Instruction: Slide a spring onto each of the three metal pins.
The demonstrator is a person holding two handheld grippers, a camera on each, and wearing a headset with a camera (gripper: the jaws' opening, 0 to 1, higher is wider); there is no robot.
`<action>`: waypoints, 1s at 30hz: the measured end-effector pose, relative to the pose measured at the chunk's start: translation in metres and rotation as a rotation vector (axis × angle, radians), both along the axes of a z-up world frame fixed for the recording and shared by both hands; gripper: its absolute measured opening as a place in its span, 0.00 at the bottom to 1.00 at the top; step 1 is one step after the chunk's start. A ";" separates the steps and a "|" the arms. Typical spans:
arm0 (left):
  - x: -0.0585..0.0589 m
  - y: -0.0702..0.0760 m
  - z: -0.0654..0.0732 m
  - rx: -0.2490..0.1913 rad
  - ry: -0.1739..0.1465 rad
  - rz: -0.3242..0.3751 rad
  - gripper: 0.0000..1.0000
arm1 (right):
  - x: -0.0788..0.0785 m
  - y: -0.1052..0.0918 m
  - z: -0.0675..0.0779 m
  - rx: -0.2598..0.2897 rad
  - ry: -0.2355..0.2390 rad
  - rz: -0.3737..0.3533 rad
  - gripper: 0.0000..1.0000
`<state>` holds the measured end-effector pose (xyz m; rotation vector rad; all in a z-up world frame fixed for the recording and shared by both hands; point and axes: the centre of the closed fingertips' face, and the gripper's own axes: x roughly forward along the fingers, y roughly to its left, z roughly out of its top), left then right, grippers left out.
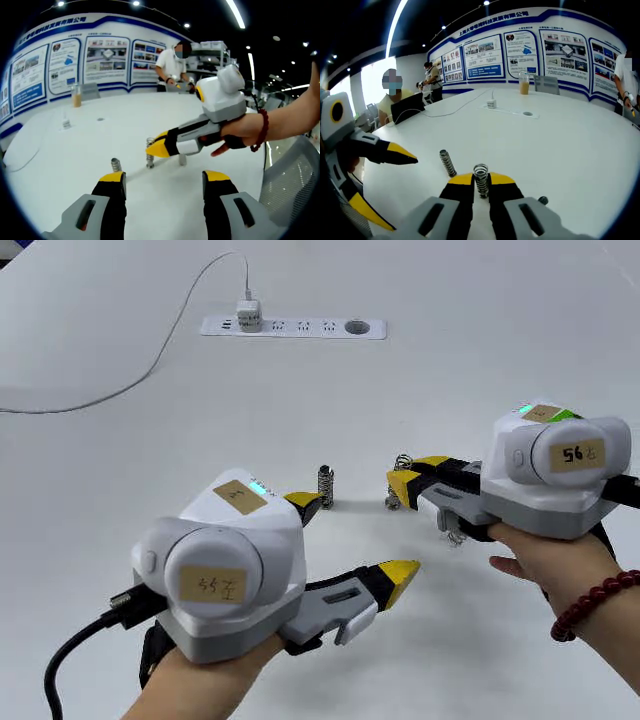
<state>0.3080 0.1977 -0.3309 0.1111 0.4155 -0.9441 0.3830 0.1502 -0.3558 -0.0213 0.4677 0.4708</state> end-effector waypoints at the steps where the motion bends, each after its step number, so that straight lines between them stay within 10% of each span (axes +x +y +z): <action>1: 0.000 0.000 0.000 -0.001 0.001 0.001 0.63 | 0.000 0.000 -0.002 -0.001 0.010 0.000 0.12; 30: 0.000 0.001 -0.002 0.003 0.001 0.006 0.63 | -0.006 0.001 -0.004 0.016 0.050 0.000 0.21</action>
